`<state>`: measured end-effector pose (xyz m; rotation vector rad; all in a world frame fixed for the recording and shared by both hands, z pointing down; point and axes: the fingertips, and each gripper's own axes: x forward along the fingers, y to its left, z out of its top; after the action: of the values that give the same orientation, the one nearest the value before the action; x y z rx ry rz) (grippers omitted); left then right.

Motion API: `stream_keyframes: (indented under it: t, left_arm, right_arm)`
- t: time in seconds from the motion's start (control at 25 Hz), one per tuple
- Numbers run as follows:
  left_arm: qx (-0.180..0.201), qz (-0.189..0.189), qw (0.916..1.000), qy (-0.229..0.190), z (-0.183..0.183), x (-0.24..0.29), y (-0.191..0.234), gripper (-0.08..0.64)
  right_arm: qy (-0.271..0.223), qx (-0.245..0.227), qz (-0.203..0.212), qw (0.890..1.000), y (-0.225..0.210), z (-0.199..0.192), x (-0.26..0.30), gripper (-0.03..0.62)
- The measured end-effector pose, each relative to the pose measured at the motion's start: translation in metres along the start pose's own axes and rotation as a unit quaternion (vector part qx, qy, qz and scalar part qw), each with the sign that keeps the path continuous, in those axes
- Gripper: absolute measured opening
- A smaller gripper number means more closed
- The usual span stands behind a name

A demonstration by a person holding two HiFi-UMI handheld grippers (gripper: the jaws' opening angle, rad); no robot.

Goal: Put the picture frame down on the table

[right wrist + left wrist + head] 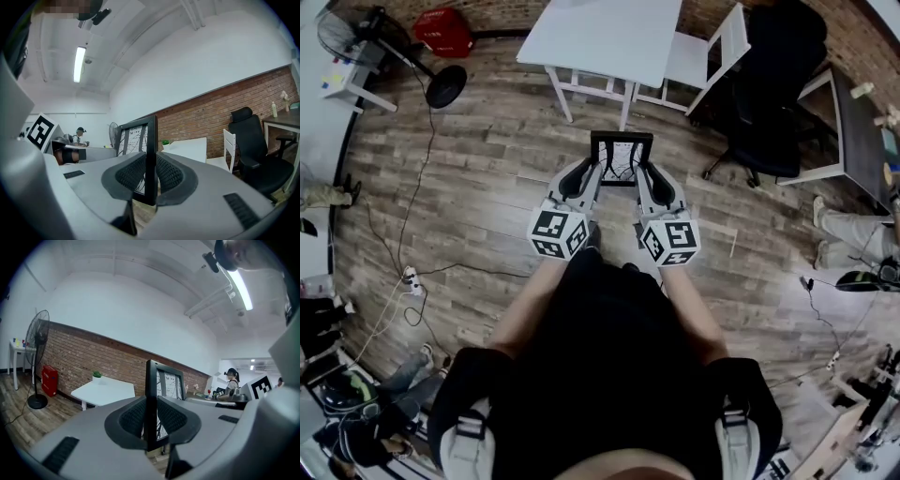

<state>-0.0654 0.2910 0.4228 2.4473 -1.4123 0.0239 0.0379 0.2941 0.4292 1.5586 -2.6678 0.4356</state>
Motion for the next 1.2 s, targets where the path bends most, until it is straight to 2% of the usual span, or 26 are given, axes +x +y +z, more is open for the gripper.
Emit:
stream_keyframes:
  t: [0.68,1.2]
  left_arm:
    - [-0.005,-0.048,0.9987,0.014,0.015,0.041,0.086,0.080]
    - [-0.008,-0.063,0.9978,0.022,0.018,0.059,0.104,0.080]
  right_arm:
    - [0.004,0.008,-0.049,0.999,0.011,-0.005,0.088,0.063]
    - [0.007,0.009,-0.063,0.998,0.003,-0.005,0.115,0.063]
